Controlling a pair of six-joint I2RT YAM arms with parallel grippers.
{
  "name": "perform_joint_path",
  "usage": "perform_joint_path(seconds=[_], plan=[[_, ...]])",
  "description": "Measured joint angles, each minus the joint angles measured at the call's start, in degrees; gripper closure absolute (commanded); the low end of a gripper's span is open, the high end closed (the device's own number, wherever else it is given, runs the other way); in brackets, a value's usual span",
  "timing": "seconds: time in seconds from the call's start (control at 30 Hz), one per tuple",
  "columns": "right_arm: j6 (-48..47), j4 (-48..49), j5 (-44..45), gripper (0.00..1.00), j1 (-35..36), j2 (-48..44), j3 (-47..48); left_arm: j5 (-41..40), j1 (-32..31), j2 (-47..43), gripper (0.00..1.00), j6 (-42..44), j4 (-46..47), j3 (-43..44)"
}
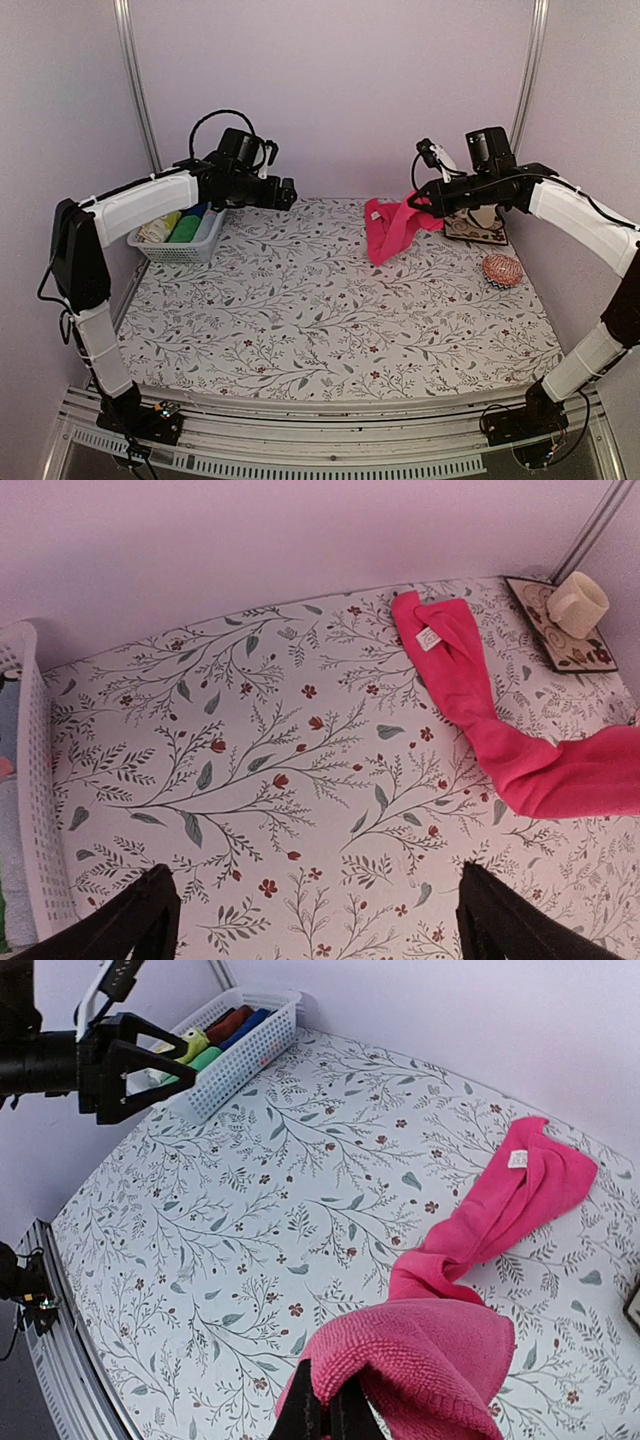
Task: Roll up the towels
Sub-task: Place the towel at the center of the board.
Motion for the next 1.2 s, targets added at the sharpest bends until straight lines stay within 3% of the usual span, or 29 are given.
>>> perform_joint_path(seconds=[0.17,0.3,0.43,0.53,0.7,0.97,1.1,1.2], plan=[[-7.23,-4.20,-3.76,0.98,5.79,5.92,14.36,1.22,0.07,0.68,0.03,0.52,0.35,0.39],[-13.20,-6.40,-14.16,0.98,10.99,12.61,30.40,0.81,1.53,0.09,0.03,-0.13,1.79,-0.55],[-16.13,-5.11,-24.83,0.98,13.86,13.03,35.28,0.83,6.29,-2.60,0.03,-1.66,4.09,-4.28],[-16.87,-4.09,-27.56,0.98,14.27,11.54,35.67,0.44,9.57,-4.50,0.03,-2.27,5.40,-5.77],[-16.26,-3.93,-18.69,0.98,11.21,6.93,30.60,0.00,10.36,-5.18,0.03,-2.38,7.17,-5.77],[-9.03,-7.37,8.44,0.98,-3.78,-1.11,11.63,2.19,9.77,-4.72,0.03,-2.34,7.21,-5.77],[-7.85,-10.91,18.27,0.98,-4.04,-1.22,6.54,4.66,9.09,-3.32,0.03,-1.62,7.26,-5.68],[-7.43,-12.59,20.09,0.98,-3.80,-2.03,2.99,7.34,7.39,-1.05,0.03,0.11,6.54,-4.72]])
